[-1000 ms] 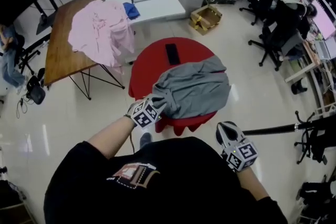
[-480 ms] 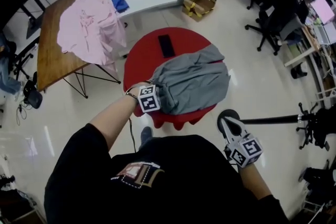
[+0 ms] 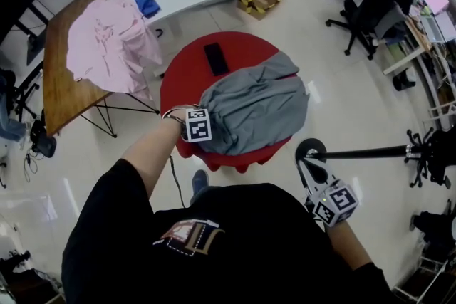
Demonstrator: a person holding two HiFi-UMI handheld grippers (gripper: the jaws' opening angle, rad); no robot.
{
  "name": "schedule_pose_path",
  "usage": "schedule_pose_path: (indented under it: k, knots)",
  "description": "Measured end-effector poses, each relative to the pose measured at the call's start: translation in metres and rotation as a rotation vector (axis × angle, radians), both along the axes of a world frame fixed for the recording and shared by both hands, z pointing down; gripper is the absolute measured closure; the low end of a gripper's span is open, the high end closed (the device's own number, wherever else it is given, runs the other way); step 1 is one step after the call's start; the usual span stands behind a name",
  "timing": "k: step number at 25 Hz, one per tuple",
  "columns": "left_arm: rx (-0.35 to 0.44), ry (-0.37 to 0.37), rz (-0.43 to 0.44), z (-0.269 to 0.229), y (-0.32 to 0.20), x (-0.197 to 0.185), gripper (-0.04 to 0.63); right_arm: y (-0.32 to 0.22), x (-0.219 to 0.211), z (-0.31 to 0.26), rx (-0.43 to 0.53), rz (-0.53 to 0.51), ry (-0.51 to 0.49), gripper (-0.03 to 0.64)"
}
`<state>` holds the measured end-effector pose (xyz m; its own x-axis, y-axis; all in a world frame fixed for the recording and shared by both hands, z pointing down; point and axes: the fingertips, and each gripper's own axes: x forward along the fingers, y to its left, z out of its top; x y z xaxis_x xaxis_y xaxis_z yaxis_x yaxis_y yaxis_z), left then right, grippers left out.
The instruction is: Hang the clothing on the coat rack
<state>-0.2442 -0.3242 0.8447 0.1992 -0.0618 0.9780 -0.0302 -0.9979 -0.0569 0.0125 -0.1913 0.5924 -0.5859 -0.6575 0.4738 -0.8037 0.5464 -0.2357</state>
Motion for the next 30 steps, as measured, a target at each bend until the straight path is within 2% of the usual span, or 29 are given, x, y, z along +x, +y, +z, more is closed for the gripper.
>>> schedule_pose_path:
  k: [3,6,11,14,18,20,23,26,30]
  knots:
    - [0.004,-0.007,0.013,-0.004,0.0,-0.004,0.463,-0.002,0.002,0.001,0.001,0.007,-0.001,0.612]
    - [0.035,0.078,0.041,-0.024,0.004,0.006,0.582,-0.004,0.003,0.001,0.004,0.009,-0.008,0.612]
    - [0.021,0.252,0.132,-0.079,0.034,0.031,0.586,-0.01,0.002,0.001,0.01,0.004,-0.033,0.612]
    - [0.008,0.332,0.152,-0.12,0.049,0.039,0.586,-0.015,-0.003,0.0,0.022,-0.004,-0.052,0.612]
    - [0.017,0.385,0.132,-0.15,0.054,0.041,0.587,-0.019,-0.01,0.0,0.033,-0.014,-0.074,0.612]
    - [0.036,0.365,0.119,-0.147,0.052,0.036,0.586,-0.018,-0.013,-0.001,0.034,-0.024,-0.08,0.612]
    - [0.067,0.239,0.132,-0.111,0.05,0.015,0.586,-0.016,-0.016,0.001,0.032,-0.036,-0.079,0.612]
    - [0.031,0.144,0.1,-0.069,0.053,-0.005,0.586,-0.013,-0.015,0.003,0.027,-0.035,-0.072,0.612]
    - [0.01,0.12,0.033,-0.035,0.054,-0.017,0.586,-0.008,-0.012,0.005,0.013,-0.026,-0.06,0.612]
